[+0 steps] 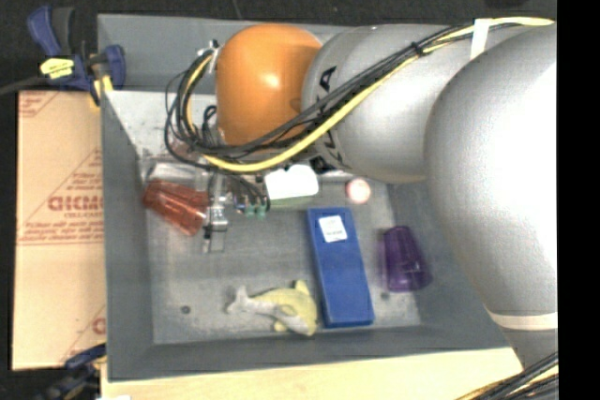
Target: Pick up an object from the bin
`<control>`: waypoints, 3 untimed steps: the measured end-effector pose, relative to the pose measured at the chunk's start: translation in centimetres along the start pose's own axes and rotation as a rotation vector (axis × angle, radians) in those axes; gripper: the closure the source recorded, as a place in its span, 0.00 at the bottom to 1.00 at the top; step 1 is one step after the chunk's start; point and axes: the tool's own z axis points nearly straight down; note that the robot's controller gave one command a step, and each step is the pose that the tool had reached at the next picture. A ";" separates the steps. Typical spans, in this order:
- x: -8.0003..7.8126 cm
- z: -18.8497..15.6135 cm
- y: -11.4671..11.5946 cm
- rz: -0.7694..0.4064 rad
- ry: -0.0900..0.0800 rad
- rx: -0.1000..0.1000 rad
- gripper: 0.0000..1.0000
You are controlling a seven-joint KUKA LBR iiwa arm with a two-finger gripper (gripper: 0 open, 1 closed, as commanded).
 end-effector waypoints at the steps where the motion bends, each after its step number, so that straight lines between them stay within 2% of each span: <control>1: -0.1 -0.5 -0.1 0.004 -0.007 -0.002 0.00; 2: -0.4 3.6 -0.9 0.106 -0.012 -0.005 0.00; 3: 2.5 6.7 -2.1 -0.004 -0.006 0.000 0.00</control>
Offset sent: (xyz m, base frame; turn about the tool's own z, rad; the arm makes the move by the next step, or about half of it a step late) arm 0.0008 -0.0149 -0.0670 0.1673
